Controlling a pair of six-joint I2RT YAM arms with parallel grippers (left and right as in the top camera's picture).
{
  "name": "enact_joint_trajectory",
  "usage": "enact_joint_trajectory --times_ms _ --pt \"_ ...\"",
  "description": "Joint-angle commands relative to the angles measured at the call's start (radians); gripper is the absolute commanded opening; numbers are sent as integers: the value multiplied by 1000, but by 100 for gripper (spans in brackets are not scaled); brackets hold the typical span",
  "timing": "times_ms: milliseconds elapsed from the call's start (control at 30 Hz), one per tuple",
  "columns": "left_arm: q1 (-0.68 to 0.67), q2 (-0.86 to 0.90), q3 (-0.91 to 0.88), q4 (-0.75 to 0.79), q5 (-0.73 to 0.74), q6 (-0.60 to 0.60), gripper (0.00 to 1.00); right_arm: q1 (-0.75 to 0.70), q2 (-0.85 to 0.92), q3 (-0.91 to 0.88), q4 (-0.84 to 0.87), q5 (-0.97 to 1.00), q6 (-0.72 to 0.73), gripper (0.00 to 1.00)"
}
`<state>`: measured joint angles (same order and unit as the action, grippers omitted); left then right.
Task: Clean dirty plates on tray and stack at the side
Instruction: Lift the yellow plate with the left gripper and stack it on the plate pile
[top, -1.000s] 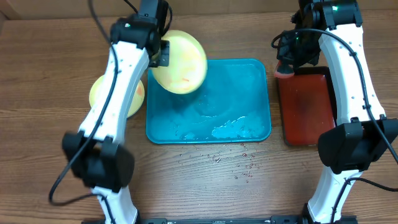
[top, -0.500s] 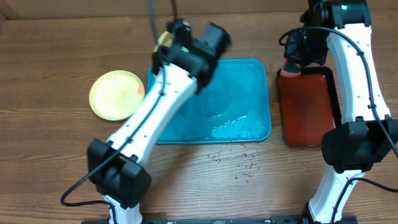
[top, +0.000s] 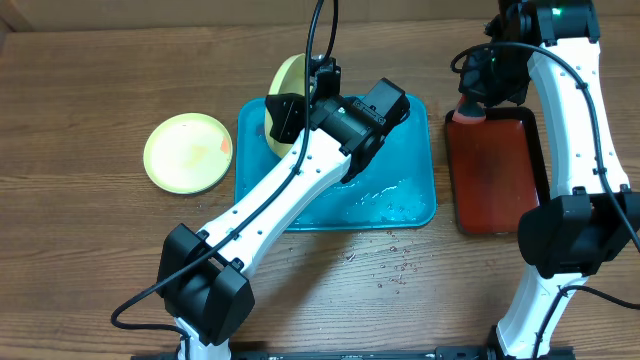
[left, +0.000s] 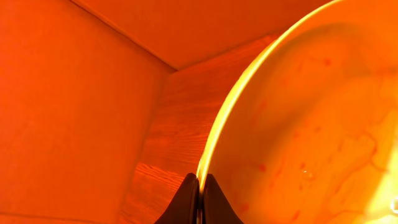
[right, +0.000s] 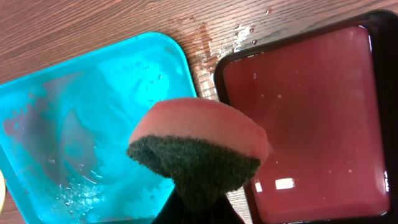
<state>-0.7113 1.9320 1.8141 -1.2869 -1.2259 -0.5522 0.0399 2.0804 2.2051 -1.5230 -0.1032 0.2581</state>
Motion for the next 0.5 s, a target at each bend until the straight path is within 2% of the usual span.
enact_joint_trajectory --times_ms 0,100,200,333,467 --pt "4 5 -7 2 -61 -40 5 -3 -33 9 0 5 5 4" --pt "15 5 -7 3 21 -38 5 -3 -33 9 -1 5 5 4" --pt "93 5 -7 -22 274 -30 4 -3 -33 9 -2 5 5 4" --pt "251 5 -7 -17 604 44 5 -3 -33 9 -1 5 4 4" --pt "461 5 -7 22 964 198 5 -3 -33 9 -1 5 4 4"
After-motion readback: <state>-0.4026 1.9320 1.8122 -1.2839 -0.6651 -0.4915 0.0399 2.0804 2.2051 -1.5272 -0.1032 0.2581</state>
